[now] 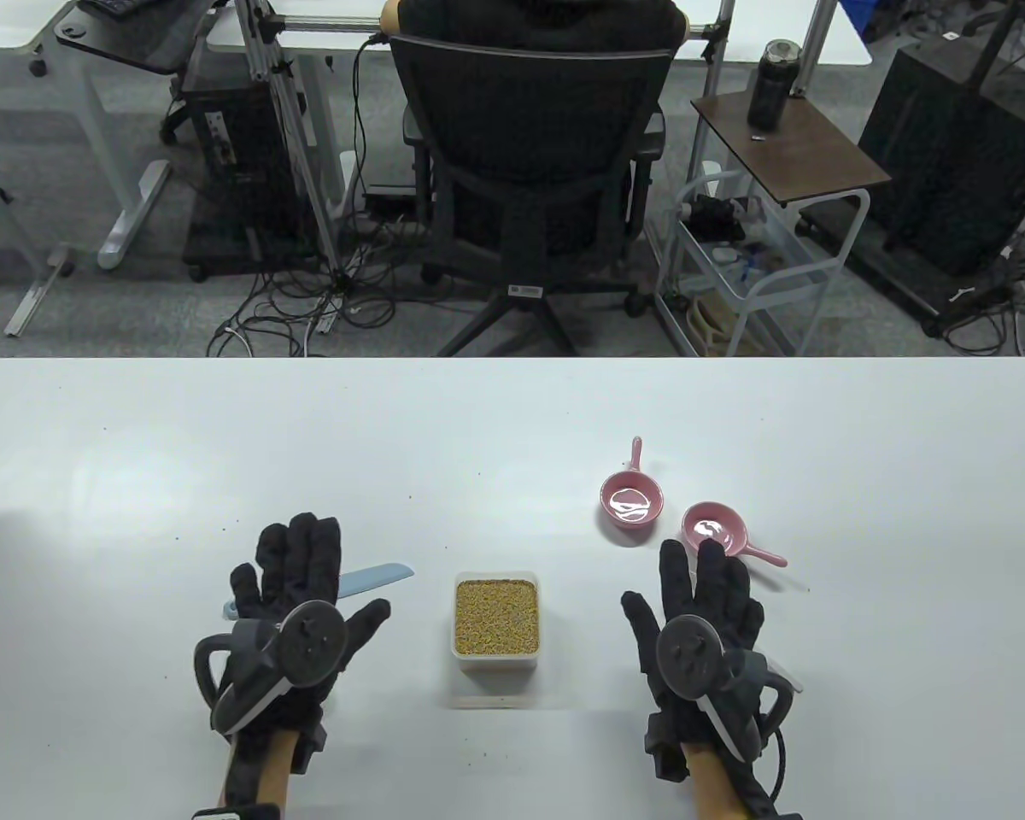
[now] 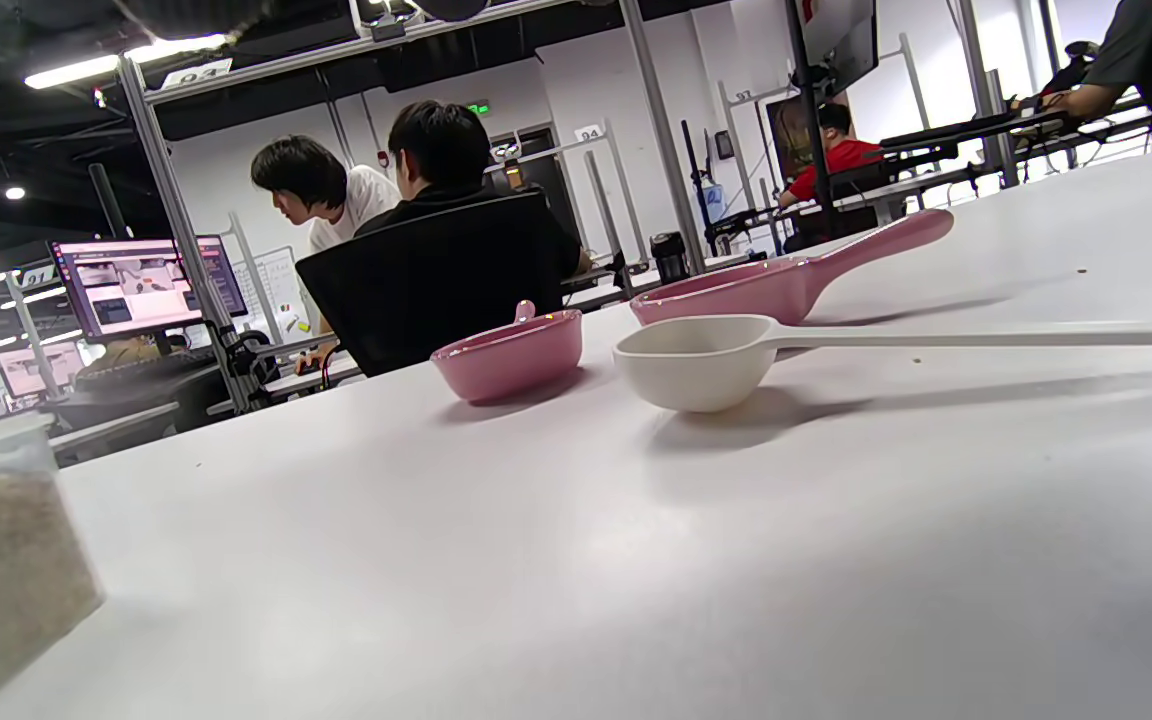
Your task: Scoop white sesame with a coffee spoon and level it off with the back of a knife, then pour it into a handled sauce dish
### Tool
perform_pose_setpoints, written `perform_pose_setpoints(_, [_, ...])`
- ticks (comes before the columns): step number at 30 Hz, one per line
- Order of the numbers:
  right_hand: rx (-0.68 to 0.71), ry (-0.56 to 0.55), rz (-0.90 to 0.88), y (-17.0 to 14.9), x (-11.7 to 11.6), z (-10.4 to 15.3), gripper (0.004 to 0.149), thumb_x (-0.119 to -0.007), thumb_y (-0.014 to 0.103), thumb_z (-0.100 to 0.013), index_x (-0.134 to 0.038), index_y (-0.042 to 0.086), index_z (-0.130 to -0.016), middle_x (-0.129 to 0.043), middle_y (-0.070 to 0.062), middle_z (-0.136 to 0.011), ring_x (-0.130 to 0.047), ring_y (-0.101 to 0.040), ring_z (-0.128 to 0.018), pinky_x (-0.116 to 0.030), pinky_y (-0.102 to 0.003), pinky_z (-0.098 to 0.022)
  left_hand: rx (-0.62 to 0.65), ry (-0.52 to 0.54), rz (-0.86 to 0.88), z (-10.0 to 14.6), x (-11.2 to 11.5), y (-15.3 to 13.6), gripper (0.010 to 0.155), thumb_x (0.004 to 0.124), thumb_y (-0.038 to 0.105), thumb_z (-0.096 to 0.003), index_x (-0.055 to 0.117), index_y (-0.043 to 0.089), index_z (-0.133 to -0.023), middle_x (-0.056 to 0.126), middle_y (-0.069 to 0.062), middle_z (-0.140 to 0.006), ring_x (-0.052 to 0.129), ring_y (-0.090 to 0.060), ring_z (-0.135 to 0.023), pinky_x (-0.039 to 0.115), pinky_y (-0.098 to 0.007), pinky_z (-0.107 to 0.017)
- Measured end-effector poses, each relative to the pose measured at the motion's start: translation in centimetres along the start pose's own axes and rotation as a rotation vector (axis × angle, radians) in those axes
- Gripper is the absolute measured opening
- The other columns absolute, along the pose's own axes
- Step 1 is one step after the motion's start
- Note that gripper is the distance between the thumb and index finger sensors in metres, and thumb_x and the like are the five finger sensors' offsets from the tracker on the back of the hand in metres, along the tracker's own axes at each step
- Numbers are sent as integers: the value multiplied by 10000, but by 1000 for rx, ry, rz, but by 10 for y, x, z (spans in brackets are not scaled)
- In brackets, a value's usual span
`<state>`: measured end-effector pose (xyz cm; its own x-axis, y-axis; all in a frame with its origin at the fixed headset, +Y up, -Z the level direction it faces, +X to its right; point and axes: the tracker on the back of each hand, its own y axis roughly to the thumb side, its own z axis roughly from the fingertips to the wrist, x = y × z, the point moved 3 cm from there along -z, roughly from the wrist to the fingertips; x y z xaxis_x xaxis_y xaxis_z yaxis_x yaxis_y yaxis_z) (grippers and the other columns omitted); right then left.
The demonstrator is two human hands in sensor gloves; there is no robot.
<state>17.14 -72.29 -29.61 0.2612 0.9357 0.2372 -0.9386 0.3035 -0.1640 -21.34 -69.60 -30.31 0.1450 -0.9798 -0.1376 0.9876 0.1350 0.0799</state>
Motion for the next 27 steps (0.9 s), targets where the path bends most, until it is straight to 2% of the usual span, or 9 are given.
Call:
perform_pose_setpoints(4, [25,31,42,2,-5,3,718,-625,606,-583,-420,308,-1204,-304,-117,-1278,-321,-435,-1135,-347,-646,-761,10,5,-62,0,27,9,941,530,717,-482,148,250,-1204,194,-63,-1297,142,-433,-1141,269,-703,-747])
perform_pose_setpoints(6, [43,56,78,6,-9,4,773,-714,576,-567,-417,263,-1208,-307,-122,-1273,-313,-443,-1129,-348,-646,-759,21,-55,-59,1,37,7,938,520,718,-484,128,254,-1200,163,-62,-1291,118,-438,-1131,252,-701,-740])
perform_pose_setpoints(10, [7,91,152,3,-4,2,815,-790,518,-556,-419,204,-1210,-354,-149,-1268,-381,-447,-1126,-395,-629,-771,21,-86,-106,0,48,1,941,516,723,-480,128,255,-1199,157,-69,-1289,114,-446,-1124,241,-702,-731])
perform_pose_setpoints(12, [-48,93,165,-6,5,-5,778,-815,493,-554,-475,224,-1200,-444,-133,-1259,-484,-422,-1120,-469,-614,-779,17,-103,-96,-1,51,-2,944,515,723,-479,131,249,-1199,159,-71,-1288,113,-448,-1122,239,-703,-727])
perform_pose_setpoints(16, [-209,154,283,-43,21,-23,630,-852,438,-556,-668,233,-1122,-700,-90,-1145,-761,-356,-966,-643,-544,-718,17,-120,-69,-1,52,-2,945,517,720,-479,133,245,-1201,160,-75,-1289,110,-450,-1121,231,-706,-723])
perform_pose_setpoints(19, [-344,341,394,-71,12,-32,595,-863,416,-562,-695,240,-1105,-722,-85,-1115,-781,-342,-919,-662,-519,-700,23,-122,-80,-1,52,-2,944,514,722,-479,132,249,-1201,159,-68,-1290,108,-448,-1122,231,-704,-725])
perform_pose_setpoints(20, [-368,368,416,-77,9,-33,589,-863,429,-559,-704,252,-1097,-729,-64,-1112,-786,-331,-914,-664,-513,-701,21,-122,-78,-1,52,-2,944,515,721,-479,134,248,-1201,161,-69,-1290,109,-450,-1121,231,-706,-724])
perform_pose_setpoints(23, [-359,306,362,-88,2,-32,538,-892,448,-526,-774,310,-1033,-795,4,-1059,-825,-290,-879,-672,-515,-709,31,-100,-47,0,52,-4,935,521,717,-480,158,250,-1204,186,-66,-1291,128,-448,-1125,245,-705,-725])
perform_pose_setpoints(27, [-347,333,360,-91,-9,-32,504,-890,456,-518,-800,352,-1003,-811,50,-1048,-823,-265,-896,-651,-534,-734,26,-112,-47,0,53,-5,934,520,716,-481,162,247,-1205,190,-69,-1291,131,-445,-1126,244,-705,-723])
